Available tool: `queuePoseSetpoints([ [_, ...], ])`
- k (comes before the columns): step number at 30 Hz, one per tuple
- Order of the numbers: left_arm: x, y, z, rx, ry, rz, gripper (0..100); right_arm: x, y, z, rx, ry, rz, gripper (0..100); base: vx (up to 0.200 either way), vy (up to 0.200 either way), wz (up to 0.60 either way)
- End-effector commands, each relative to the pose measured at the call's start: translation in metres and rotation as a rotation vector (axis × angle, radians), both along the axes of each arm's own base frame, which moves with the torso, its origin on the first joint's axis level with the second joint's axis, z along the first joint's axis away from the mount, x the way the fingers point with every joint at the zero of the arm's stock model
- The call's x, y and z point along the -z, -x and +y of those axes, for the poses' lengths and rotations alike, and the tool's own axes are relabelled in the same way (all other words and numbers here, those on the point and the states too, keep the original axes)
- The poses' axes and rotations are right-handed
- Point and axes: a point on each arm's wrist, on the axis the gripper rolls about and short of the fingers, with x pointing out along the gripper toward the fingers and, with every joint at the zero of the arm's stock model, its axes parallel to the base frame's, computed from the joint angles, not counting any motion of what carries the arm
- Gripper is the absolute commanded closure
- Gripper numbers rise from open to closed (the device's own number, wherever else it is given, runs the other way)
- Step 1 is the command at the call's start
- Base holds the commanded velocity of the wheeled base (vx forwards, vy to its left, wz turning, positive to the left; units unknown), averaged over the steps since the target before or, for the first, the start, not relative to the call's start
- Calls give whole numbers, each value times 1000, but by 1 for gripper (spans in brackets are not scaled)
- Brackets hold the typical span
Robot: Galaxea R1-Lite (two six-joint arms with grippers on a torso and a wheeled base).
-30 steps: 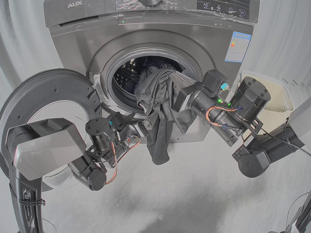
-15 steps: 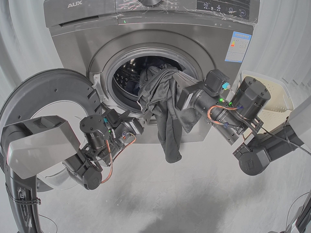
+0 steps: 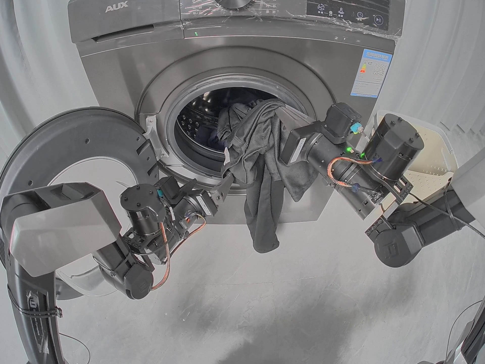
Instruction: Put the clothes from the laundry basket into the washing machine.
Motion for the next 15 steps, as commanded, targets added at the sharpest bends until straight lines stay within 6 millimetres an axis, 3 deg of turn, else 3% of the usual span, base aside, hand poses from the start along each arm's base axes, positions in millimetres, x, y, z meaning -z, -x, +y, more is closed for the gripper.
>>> queuePoseSetpoints([
  [1, -2, 0, 1, -2, 5, -6, 0, 0, 0, 0, 0, -1, -1, 100, 0, 0, 0],
  [15, -9, -5, -14, 34, 32, -49, 0, 5, 0, 6, -10, 9, 11, 100, 0, 0, 0],
])
